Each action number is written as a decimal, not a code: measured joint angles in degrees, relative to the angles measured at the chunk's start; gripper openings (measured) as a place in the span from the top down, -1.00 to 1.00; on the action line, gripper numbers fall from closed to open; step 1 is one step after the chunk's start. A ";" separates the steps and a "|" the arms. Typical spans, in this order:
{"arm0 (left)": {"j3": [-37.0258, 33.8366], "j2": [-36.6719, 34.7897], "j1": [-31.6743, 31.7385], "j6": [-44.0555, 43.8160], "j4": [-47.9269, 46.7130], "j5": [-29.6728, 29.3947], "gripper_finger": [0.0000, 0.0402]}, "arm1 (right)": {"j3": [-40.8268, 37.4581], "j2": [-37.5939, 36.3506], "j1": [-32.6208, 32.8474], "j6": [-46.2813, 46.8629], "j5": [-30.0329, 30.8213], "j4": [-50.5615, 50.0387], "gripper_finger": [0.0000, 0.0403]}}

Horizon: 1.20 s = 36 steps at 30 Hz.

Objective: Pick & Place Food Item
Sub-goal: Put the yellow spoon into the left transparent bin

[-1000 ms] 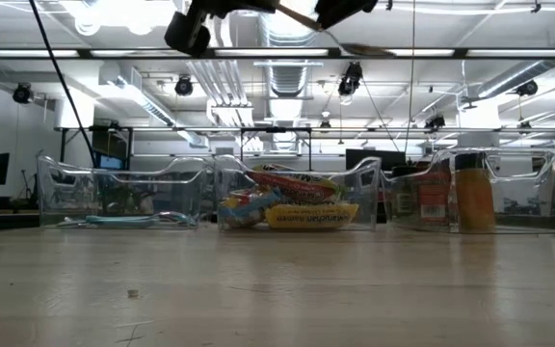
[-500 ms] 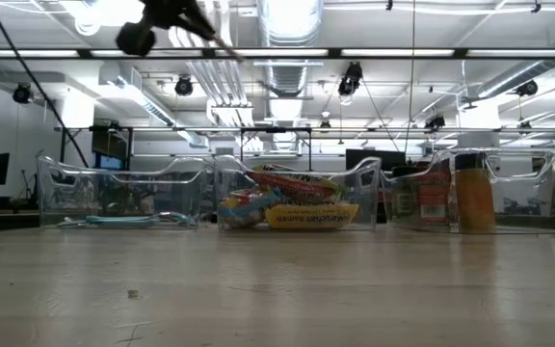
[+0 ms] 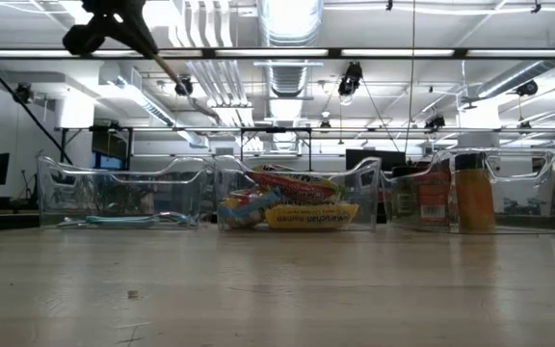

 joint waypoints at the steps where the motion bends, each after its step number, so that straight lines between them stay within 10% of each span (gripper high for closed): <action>1: -0.20 -0.49 0.23 0.00 -0.26 -0.01 0.84 | -1.20 -1.18 0.00 0.21 0.00 0.74 -0.33; 14: -11.86 -5.18 4.48 -1.12 -0.25 2.90 0.84 | -15.57 -14.31 0.00 5.41 -0.12 10.16 -0.33; 36: -24.80 -0.30 26.94 9.18 13.11 18.95 0.84 | -17.77 -14.21 -0.16 3.91 1.76 12.71 -0.33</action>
